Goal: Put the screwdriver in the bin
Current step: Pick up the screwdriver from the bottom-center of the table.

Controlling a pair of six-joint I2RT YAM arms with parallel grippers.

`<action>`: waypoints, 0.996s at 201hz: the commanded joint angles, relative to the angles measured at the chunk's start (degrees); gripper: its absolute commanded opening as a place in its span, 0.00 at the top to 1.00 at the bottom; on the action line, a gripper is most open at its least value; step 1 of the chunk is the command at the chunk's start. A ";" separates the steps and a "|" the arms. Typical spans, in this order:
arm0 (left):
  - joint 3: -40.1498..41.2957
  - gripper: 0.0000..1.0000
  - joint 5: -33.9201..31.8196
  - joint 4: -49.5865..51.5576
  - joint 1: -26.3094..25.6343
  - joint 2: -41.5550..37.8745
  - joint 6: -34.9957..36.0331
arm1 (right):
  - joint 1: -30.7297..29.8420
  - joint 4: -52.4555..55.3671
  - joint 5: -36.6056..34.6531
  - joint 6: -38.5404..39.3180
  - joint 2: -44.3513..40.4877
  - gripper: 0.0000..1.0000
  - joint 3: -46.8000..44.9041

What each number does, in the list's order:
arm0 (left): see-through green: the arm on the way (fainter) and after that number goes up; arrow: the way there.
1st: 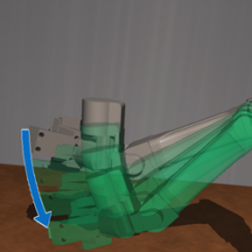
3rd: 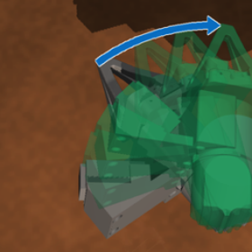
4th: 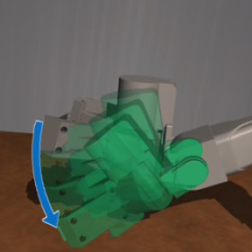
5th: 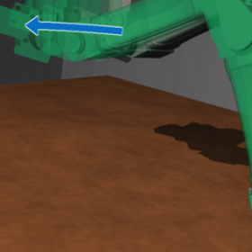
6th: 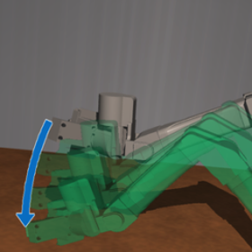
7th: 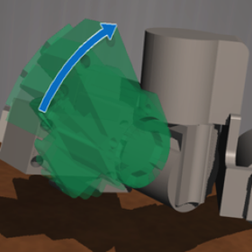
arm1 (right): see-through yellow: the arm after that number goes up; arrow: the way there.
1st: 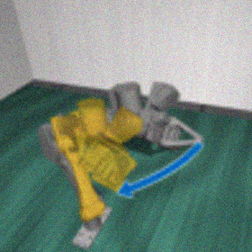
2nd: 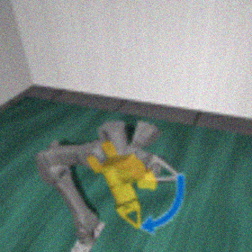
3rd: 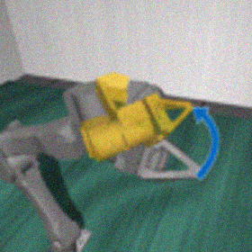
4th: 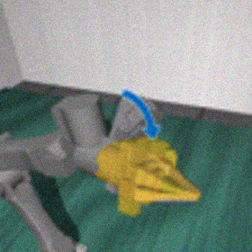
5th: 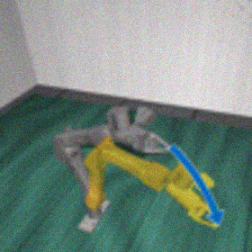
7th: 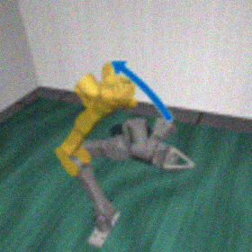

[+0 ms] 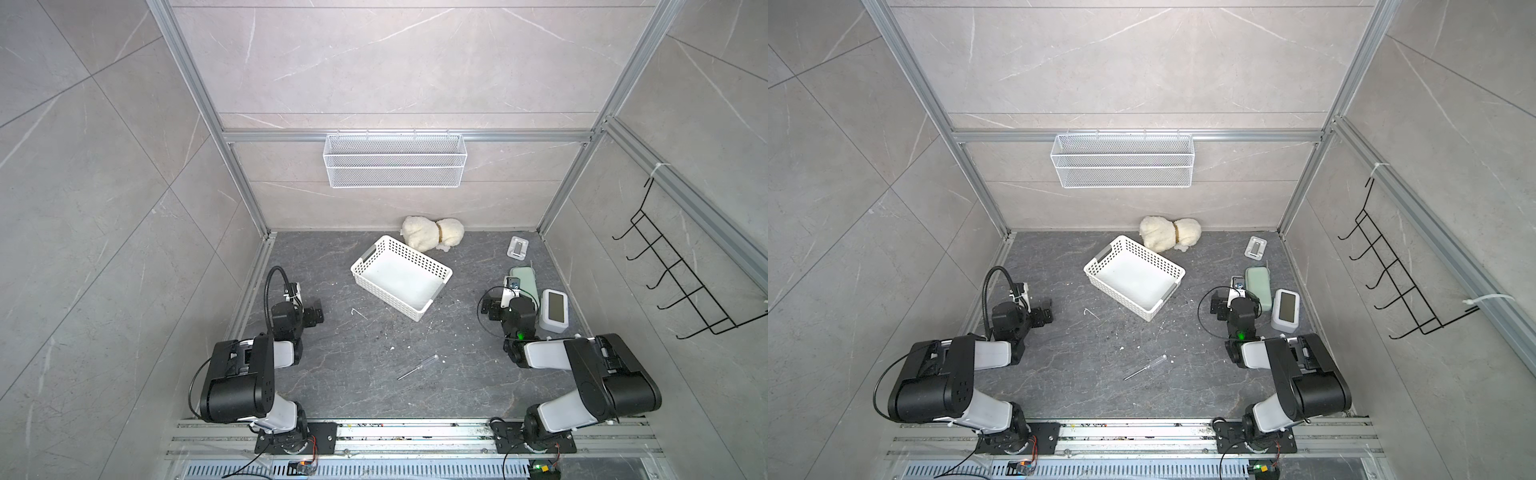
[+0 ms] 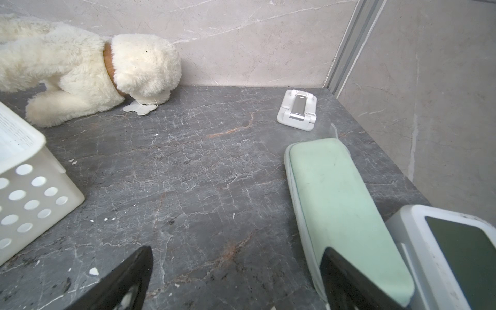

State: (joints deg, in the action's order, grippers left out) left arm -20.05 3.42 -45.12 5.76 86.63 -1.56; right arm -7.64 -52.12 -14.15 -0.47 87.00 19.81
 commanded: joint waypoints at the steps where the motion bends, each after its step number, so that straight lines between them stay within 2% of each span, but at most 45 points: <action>1: -0.97 0.00 -0.37 -2.60 -0.12 -0.59 0.58 | -0.01 0.00 -0.96 -1.28 -0.08 0.01 -0.04; 97: -0.80 0.00 -0.34 -2.79 -0.12 -0.67 0.54 | -0.03 -0.68 -1.23 -1.29 -0.25 0.01 -0.38; 122: -1.18 0.00 -0.81 -2.38 -0.13 -1.31 0.47 | -0.03 -0.17 -1.78 -1.95 -2.59 0.01 -1.57; 134: -2.12 0.00 -0.66 1.78 -0.13 -4.41 0.53 | -0.03 -4.09 -1.43 -1.55 -2.39 0.01 -3.02; 149: -3.54 0.00 0.69 8.16 -0.21 -9.25 1.05 | -0.01 -2.63 -1.16 -1.29 -4.35 0.01 -3.09; 173: -6.01 0.00 5.94 18.26 -0.99 -16.96 5.01 | -0.02 9.44 -0.25 -0.91 -10.63 0.01 0.43; 200: -10.58 0.00 11.04 30.76 -3.29 -23.26 10.72 | -0.01 15.67 7.48 2.17 -14.30 0.01 3.14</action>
State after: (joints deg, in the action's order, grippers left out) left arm -26.50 7.99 -26.33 4.38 68.16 2.55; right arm -7.62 -44.03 -13.04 -0.67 75.90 19.92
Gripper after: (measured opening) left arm 0.999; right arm 0.990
